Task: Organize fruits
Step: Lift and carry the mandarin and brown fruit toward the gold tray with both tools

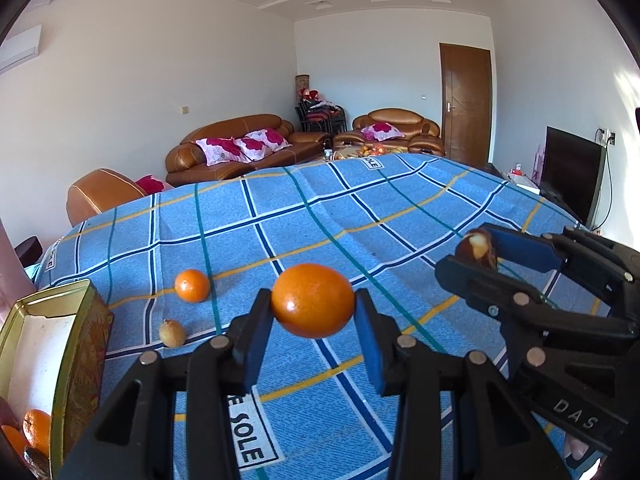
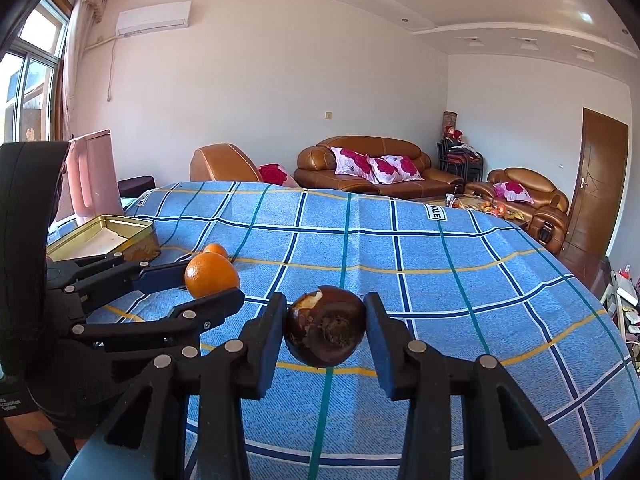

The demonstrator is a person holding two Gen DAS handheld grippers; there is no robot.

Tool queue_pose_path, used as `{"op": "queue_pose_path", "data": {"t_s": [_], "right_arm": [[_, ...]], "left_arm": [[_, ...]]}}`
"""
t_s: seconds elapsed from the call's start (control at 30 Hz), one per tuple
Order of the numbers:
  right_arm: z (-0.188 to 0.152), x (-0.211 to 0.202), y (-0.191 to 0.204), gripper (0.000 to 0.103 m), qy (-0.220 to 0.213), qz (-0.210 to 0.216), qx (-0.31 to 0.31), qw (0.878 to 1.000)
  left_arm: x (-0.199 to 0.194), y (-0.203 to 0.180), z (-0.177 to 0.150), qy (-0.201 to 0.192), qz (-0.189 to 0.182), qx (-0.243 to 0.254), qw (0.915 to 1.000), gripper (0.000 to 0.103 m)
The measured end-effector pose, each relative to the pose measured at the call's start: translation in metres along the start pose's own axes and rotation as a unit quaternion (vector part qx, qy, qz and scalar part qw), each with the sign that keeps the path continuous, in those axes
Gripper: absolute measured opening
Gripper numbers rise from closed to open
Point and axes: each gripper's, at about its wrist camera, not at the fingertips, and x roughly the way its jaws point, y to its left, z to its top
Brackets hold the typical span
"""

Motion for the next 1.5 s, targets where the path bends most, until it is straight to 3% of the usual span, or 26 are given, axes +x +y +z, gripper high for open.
{"op": "queue_pose_path", "data": {"t_s": [1.5], "right_arm": [[0.008, -0.002, 0.109, 0.042, -0.015, 0.073, -0.08, 0.994]], "left_arm": [[-0.085, 0.09, -0.037, -0.064, 0.087, -0.055, 0.9926, 0.043]]}}
